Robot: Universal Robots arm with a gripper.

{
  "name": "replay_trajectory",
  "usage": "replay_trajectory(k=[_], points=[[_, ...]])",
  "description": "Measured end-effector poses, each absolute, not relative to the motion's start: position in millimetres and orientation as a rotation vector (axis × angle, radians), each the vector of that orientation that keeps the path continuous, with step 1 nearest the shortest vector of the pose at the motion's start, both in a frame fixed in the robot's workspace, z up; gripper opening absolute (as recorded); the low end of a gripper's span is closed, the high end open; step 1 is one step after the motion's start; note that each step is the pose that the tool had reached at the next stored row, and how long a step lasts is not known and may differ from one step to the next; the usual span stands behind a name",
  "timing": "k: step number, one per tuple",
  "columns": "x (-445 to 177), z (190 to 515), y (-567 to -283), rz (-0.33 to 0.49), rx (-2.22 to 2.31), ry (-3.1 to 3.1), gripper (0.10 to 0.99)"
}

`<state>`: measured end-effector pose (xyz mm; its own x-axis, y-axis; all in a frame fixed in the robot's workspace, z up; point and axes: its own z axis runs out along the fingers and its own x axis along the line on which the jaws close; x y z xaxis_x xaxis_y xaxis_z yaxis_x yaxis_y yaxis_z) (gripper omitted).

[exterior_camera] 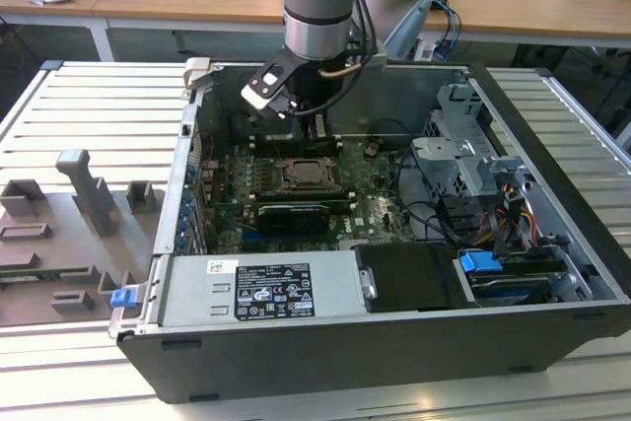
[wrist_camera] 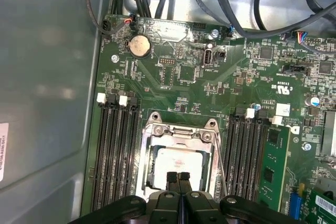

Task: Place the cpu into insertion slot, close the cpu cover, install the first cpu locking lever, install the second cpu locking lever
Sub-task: 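Install the first cpu locking lever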

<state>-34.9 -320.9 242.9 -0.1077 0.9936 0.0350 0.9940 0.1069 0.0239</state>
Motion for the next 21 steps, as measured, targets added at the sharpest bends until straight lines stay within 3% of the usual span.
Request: replay_trajectory(k=[21], points=[[-34.9, 264.0, -320.9, -0.063, -2.092, -2.33, 0.106]])
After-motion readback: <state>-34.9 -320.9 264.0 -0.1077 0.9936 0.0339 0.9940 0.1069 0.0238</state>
